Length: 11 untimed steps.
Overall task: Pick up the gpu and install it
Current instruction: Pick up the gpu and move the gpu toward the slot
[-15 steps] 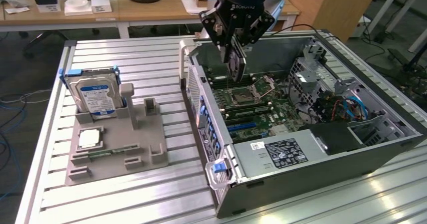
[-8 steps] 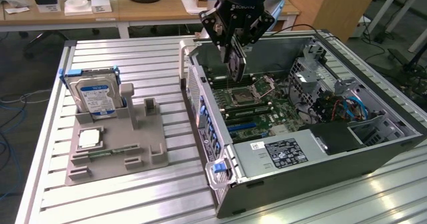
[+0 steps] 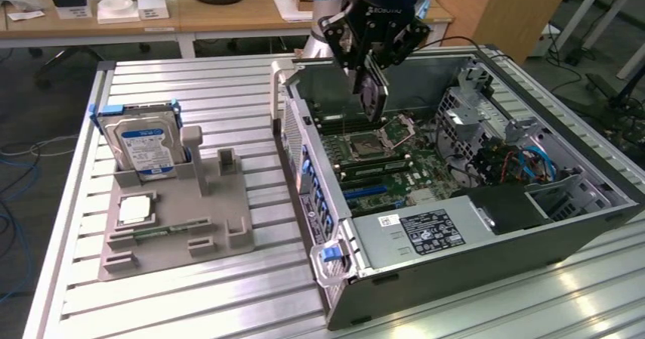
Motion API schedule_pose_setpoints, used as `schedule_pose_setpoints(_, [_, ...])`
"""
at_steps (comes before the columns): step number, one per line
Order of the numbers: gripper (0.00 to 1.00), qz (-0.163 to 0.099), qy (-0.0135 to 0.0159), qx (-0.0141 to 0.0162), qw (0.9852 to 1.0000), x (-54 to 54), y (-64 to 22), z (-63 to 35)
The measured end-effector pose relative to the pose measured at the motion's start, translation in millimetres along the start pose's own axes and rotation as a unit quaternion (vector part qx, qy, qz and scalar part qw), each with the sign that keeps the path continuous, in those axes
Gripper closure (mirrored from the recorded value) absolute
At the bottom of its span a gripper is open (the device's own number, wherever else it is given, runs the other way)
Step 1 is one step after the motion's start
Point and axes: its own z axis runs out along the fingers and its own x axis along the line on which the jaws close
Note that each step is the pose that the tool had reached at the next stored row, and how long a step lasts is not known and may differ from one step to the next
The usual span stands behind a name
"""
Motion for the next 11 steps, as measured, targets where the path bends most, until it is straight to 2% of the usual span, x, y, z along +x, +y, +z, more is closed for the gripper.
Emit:
schedule_pose_setpoints(7, [0.72, -0.014, 0.0006, -0.0004, 0.9999, -17.1, 0.5, 0.6])
schedule_pose_setpoints(11, [0.72, -0.018, 0.0007, -0.0014, 0.9998, -33.1, 0.9, 0.8])
